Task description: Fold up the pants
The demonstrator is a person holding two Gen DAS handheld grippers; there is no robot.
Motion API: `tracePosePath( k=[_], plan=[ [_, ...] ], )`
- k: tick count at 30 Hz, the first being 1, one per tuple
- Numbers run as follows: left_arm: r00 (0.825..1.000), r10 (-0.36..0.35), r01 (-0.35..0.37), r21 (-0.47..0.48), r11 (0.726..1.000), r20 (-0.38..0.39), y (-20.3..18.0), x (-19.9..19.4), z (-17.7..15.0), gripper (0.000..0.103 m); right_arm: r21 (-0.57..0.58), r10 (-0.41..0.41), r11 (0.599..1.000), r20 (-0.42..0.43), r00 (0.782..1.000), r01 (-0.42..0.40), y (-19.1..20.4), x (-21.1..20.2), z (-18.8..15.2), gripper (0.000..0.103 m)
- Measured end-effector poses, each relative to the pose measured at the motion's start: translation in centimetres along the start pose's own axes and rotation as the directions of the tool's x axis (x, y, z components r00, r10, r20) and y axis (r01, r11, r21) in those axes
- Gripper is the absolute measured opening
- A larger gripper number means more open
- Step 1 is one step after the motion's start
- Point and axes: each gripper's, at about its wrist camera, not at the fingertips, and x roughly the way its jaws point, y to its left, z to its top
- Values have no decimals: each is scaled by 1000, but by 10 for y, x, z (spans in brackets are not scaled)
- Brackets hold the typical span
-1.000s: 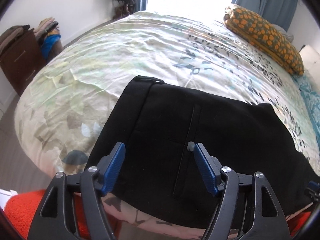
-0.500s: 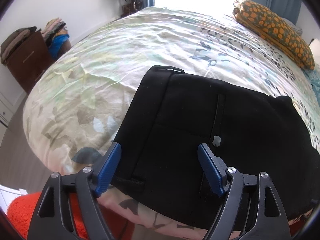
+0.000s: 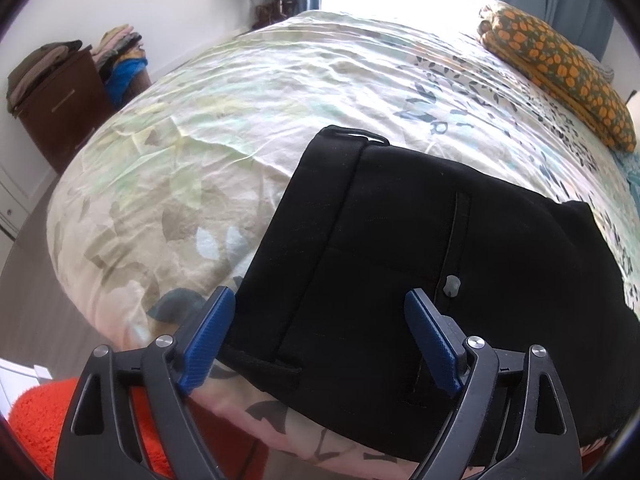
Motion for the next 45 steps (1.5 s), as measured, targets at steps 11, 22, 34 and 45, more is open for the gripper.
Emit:
tracePosePath(
  k=[11,22,34,45],
  plan=[
    [1000,15,-15,-23,1000,-2,-2,1,0,89,-5,-143,990,7,990,143,-28,-3,-5,53],
    [1000,9,-9,-34,999,-12,4,2,-2,92,-18,-147,989,15,989,147,-30,-6,0,5],
    [996,-34,31,42,999,81,-22,-37,-7,89,385,-6,922,146,989,-51,-94,-68,-14,76],
    [921,-364,380,519,766,-137,-165,-56,-80,89,902,-85,423,135,987,-87,-238,-60,-119,45]
  ],
)
